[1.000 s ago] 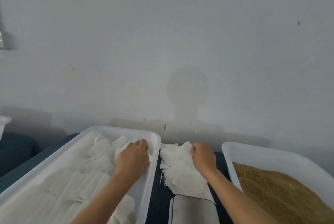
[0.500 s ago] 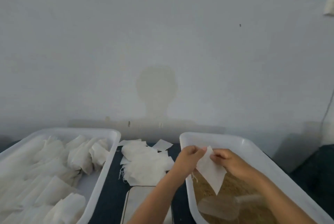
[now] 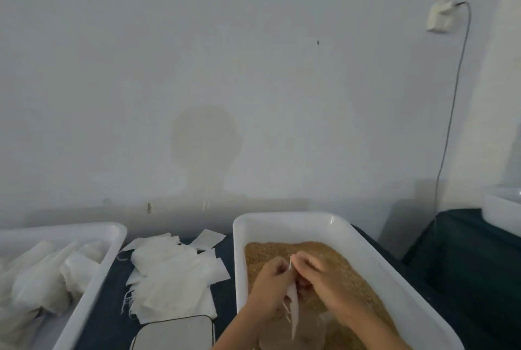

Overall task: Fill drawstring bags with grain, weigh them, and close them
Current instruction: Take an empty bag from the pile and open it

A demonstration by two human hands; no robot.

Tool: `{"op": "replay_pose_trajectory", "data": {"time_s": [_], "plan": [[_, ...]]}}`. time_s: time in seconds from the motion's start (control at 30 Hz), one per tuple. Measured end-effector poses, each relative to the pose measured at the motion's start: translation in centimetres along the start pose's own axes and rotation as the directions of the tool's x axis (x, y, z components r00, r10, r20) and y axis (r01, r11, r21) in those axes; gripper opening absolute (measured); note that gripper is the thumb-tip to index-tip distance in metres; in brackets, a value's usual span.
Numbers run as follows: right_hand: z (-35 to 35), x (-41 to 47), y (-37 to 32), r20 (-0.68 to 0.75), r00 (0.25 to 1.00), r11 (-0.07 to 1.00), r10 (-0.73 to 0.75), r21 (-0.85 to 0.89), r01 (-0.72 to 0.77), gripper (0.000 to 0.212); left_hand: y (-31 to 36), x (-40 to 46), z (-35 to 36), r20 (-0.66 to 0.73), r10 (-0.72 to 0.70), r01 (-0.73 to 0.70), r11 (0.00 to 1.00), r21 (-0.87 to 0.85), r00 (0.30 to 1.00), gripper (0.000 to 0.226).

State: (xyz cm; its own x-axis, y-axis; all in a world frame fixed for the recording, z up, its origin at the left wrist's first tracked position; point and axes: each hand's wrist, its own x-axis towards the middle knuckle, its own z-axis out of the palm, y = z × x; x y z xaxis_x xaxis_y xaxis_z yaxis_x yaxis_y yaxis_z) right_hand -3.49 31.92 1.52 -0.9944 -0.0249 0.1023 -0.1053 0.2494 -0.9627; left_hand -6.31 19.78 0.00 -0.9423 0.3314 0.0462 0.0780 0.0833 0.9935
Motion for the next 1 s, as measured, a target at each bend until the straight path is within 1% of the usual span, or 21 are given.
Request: {"op": "replay_pose_trajectory", "data": {"time_s": [0.1, 0.17, 0.3, 0.4, 0.67, 0.73, 0.83, 0.93, 1.0], "plan": [[-0.1, -0.2, -0.2, 0.057, 0.998, 0.984, 0.012, 0.175, -0.021, 0.024, 0.2, -0.2, -0.2, 0.033, 0.004, 0.0, 0.993, -0.122, 0.999, 0.02], [-0.3, -0.2, -0.2, 0.087, 0.996, 0.978, 0.004, 0.208, -0.022, 0.024, 0.4, -0.4, -0.3, 0.043, 0.024, -0.018, 0.99, -0.143, 0.999, 0.02], [-0.5, -0.4, -0.1, 0.1, 0.995, 0.975, 0.005, 0.221, -0.027, 0.026, 0.5, -0.6, -0.4, 0.047, 0.063, -0.057, 0.992, -0.112, 0.997, 0.021], [-0.6, -0.6, -0.3, 0.102, 0.995, 0.977, -0.005, 0.214, -0.017, 0.025, 0.4, -0.9, -0.3, 0.056, 0.078, -0.071, 0.99, -0.123, 0.995, 0.023], [-0.7, -0.4, -0.1, 0.089, 0.995, 0.972, 0.044, 0.226, -0.063, 0.012, 0.0, -0.6, -0.1, 0.05, 0.054, -0.053, 0.998, -0.02, 0.997, 0.018], [-0.7, -0.3, 0.1, 0.068, 0.996, 0.981, 0.05, 0.185, -0.062, 0.01, -0.2, -0.6, -0.1, 0.01, 0.068, -0.068, 0.997, 0.038, 0.998, 0.018], [-0.6, 0.0, 0.5, 0.022, 1.0, 0.999, 0.006, 0.034, -0.007, 0.006, -0.2, -0.9, 0.1, -0.044, 0.085, -0.075, 0.981, 0.181, 0.995, 0.017], [-0.4, 0.1, 0.9, -0.014, 0.997, 0.985, -0.081, -0.154, 0.078, 0.006, -0.3, -1.1, 0.4, -0.086, 0.147, -0.104, 0.919, 0.381, 0.985, 0.02], [-0.4, 0.1, 1.2, -0.059, 0.99, 0.951, -0.129, -0.29, 0.106, 0.014, -0.4, -1.3, 0.5, -0.114, 0.206, -0.128, 0.869, 0.477, 0.972, 0.019]]}}
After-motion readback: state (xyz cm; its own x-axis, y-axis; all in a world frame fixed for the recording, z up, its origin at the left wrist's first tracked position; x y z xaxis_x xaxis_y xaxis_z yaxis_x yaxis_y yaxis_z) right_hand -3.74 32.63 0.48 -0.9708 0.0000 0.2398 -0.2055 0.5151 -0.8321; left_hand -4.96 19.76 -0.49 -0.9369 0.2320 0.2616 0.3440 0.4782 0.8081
